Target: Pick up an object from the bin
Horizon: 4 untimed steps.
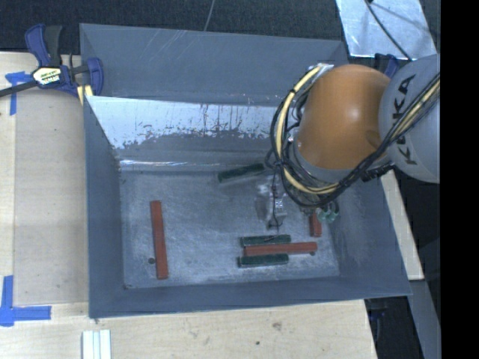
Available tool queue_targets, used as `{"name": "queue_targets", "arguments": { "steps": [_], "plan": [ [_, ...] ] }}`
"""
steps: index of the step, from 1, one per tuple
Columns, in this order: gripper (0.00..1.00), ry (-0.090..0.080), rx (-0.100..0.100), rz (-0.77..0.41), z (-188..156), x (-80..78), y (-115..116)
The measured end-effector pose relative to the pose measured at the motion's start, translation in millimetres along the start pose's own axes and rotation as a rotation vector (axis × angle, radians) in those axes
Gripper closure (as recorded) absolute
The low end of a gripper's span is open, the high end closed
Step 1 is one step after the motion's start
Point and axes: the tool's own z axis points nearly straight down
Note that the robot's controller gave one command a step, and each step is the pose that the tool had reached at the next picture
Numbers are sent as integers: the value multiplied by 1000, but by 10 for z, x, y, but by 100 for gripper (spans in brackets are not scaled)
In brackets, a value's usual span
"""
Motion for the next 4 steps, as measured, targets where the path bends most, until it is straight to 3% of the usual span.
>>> {"name": "queue_targets", "arguments": {
  "steps": [1,2,3,4],
  "plan": [
    [100,-4,0,19,442,95,-43],
    [0,1,1,79,416,223,-328],
    [0,1,0,78,417,223,-326],
    [0,-6,1,41,961,244,-460]
  ]
}}
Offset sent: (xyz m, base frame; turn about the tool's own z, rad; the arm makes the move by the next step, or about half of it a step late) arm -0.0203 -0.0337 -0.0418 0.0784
